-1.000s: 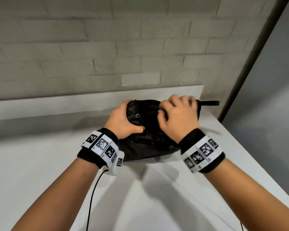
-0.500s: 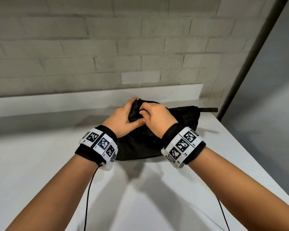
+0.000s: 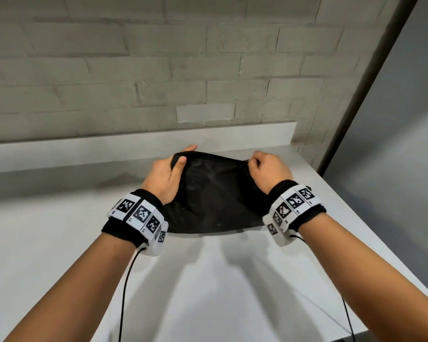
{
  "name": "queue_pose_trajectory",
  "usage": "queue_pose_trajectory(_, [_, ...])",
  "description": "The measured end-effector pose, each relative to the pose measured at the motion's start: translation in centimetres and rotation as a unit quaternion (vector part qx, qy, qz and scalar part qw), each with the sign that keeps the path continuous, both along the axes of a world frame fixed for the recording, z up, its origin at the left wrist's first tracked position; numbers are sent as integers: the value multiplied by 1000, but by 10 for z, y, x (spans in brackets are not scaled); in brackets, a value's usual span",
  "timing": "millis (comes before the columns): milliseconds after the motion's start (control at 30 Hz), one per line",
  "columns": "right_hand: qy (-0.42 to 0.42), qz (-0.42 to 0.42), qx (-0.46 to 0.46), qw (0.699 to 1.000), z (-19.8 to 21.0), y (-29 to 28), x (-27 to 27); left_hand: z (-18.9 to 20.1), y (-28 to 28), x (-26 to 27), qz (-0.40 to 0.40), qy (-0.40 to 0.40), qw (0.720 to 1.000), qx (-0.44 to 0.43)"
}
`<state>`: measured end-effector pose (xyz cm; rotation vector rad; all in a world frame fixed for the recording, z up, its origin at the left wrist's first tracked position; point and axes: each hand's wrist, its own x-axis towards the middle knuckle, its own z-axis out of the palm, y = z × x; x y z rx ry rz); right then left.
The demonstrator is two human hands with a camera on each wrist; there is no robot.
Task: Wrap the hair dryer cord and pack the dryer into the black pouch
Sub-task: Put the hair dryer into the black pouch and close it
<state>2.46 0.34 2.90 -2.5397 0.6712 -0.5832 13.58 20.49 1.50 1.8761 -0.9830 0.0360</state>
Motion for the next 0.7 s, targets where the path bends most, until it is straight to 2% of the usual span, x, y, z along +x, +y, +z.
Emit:
queue_pose_trajectory(233, [50, -105, -35, 993, -17, -51, -13, -1, 3, 5, 34, 28, 999, -29])
queue_pose_trajectory(333, [82, -145, -4, 986, -24, -70, -21, 0, 5, 8, 52, 45, 997, -45])
queue_pose_trajectory(433, [63, -172, 35, 982, -30, -80, -27, 0, 5, 6, 53, 37, 997, -31])
queue_pose_trajectory(533, [27, -188, 96, 977, -39, -82, -24, 0, 0, 5, 79, 50, 995, -27])
queue_pose_trajectory(600, [42, -195, 151, 968, -47, -79, -26, -6, -2, 12, 84, 54, 995, -22])
queue_pose_trajectory(700, [43, -168, 282, 944, -58, -71, -28, -10, 0, 14, 98, 64, 993, -15])
